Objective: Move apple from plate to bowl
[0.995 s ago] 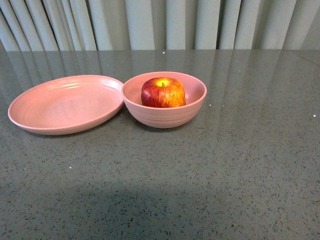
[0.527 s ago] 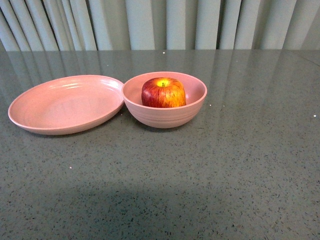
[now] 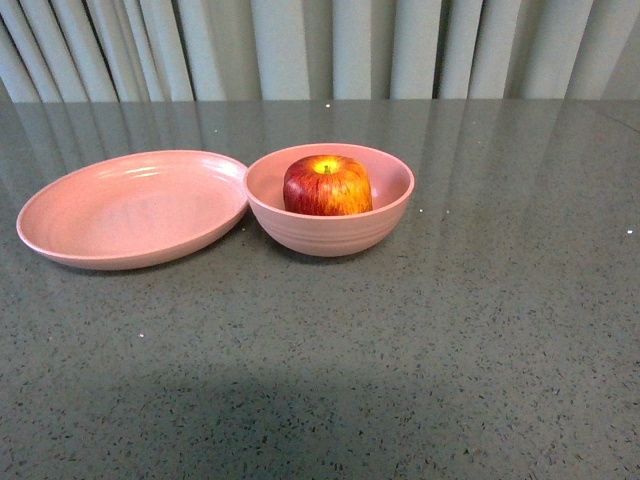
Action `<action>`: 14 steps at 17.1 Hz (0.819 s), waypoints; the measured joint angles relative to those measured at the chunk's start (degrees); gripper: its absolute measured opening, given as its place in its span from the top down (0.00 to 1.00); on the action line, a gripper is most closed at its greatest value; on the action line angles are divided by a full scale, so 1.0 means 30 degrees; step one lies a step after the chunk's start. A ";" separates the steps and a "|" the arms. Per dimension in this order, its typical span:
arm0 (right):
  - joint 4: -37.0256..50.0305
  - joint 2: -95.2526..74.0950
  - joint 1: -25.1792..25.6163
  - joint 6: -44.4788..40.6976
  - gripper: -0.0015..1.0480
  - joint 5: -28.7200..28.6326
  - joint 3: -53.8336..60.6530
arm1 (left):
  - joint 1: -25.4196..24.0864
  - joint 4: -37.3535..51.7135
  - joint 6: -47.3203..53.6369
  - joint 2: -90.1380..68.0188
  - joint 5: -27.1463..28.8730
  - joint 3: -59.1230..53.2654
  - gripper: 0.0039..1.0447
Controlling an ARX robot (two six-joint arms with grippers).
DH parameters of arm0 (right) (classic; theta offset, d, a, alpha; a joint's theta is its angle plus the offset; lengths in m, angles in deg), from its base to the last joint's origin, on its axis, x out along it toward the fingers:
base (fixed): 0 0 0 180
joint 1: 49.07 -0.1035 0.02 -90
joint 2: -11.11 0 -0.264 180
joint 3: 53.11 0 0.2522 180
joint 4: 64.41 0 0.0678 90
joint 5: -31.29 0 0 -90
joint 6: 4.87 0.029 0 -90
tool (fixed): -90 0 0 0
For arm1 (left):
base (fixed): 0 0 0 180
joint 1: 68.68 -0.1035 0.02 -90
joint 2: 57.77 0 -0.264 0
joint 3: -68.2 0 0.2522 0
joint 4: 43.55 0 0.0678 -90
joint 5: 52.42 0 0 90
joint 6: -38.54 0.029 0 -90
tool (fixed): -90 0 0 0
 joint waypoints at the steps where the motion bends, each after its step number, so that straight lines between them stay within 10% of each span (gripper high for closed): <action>1: 0.0000 0.0000 0.0000 0.0000 0.06 0.0007 0.0000 | 0.0000 -0.0408 0.0000 0.0437 0.0000 0.0000 0.99; 14: -0.0007 0.0000 0.0000 0.0007 0.06 0.0000 0.0000 | -0.0051 -0.4765 0.0117 0.4524 0.0000 0.0015 0.99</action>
